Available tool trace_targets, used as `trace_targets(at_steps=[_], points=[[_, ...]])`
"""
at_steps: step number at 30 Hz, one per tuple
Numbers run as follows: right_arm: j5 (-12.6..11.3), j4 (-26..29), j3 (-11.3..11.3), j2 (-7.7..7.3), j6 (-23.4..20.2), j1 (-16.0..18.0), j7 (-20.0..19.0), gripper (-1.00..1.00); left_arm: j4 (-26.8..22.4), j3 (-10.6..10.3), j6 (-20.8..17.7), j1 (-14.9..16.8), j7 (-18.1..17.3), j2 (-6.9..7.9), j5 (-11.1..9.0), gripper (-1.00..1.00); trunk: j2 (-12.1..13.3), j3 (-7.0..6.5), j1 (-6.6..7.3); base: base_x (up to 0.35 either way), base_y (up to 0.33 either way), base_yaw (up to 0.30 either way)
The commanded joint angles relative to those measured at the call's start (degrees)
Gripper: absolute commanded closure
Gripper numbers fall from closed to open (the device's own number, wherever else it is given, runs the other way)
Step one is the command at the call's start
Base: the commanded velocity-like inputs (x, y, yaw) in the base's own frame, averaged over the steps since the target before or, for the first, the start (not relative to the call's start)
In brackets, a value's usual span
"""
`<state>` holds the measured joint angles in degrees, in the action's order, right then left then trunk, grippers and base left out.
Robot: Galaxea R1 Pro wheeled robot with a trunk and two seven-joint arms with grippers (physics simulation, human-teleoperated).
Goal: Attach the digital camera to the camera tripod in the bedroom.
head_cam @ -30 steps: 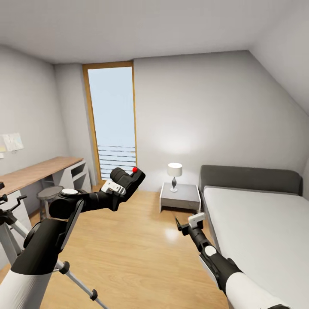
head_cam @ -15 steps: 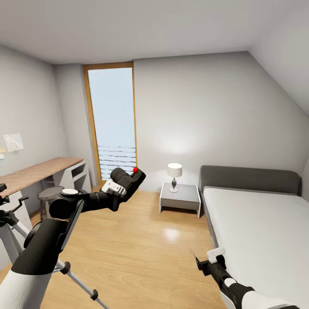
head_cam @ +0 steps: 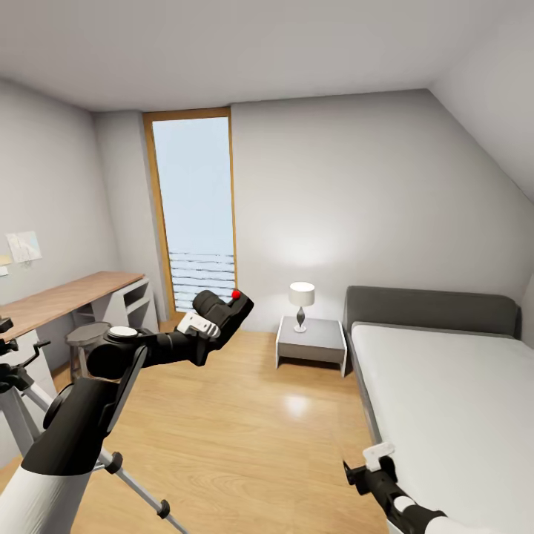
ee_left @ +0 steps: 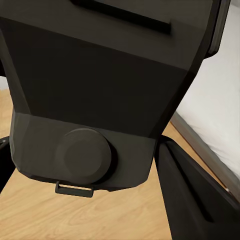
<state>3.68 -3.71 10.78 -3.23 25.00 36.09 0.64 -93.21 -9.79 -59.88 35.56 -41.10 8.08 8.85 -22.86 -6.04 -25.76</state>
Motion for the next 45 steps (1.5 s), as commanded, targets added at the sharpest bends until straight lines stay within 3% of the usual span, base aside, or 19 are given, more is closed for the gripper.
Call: trace_targets(at_steps=[1, 7, 23, 28, 32, 36, 38, 41, 45], points=[[0.37, -0.33, -0.05, 0.01, 0.27, -0.21, 0.03, -1.00, -0.04, -0.04, -0.12, 0.04, -0.65, 0.02, 0.53, 1.00, -0.05, 0.03, -0.03, 0.000, 0.000, 0.000], [0.37, -0.62, -0.13, 0.40, 0.19, -2.55, -0.02, -1.00, -0.04, -0.05, -0.12, 0.04, -0.67, 0.01, 0.50, 1.00, -0.05, 0.03, -0.03, 0.000, 0.000, 0.000], [0.28, -0.69, -0.40, 1.03, 0.32, -4.60, -0.28, -1.00, -0.08, -0.74, -0.12, 0.04, -0.65, -0.08, 0.55, 1.00, -0.05, 0.03, -0.03, 0.000, 0.000, 0.000], [-1.31, -0.66, -0.83, 1.03, -0.59, -4.68, -0.29, -1.00, -0.06, -0.76, -0.12, 0.04, -0.65, -0.08, 0.52, 1.00, -0.05, 0.03, -0.03, 0.000, 0.000, 0.000], [-4.81, -0.62, -1.32, 1.04, -7.12, -4.67, -0.29, -1.00, -0.11, -0.76, -0.12, 0.04, -0.65, -0.08, 0.53, 1.00, -0.05, 0.03, -0.03, 0.000, 0.000, 0.000], [-8.73, -0.60, -2.70, 1.04, -19.84, -4.64, -0.38, -1.00, -0.07, -0.76, -0.12, 0.04, -0.65, -0.08, 0.54, 1.00, -0.05, 0.03, -0.03, 0.000, 0.000, 0.000], [-9.44, -0.60, -3.09, 1.04, -23.78, -4.65, -0.35, -1.00, -0.07, -0.76, -0.12, 0.04, -0.65, -0.08, 0.55, 1.00, -0.05, 0.03, -0.03, 0.000, 0.000, 0.000], [-9.94, -0.65, -3.36, 1.02, -27.23, -4.86, -0.21, -1.00, -0.11, -0.76, -0.12, 0.04, -0.65, -0.08, 0.52, 1.00, -0.05, 0.03, -0.03, 0.000, 0.000, 0.000], [-10.12, -0.68, -3.48, 0.97, -28.51, -6.81, -0.08, -1.00, -0.08, -0.82, -0.12, 0.04, -0.65, -0.08, 0.53, 1.00, -0.05, 0.03, -0.03, 0.000, 0.000, 0.000]])
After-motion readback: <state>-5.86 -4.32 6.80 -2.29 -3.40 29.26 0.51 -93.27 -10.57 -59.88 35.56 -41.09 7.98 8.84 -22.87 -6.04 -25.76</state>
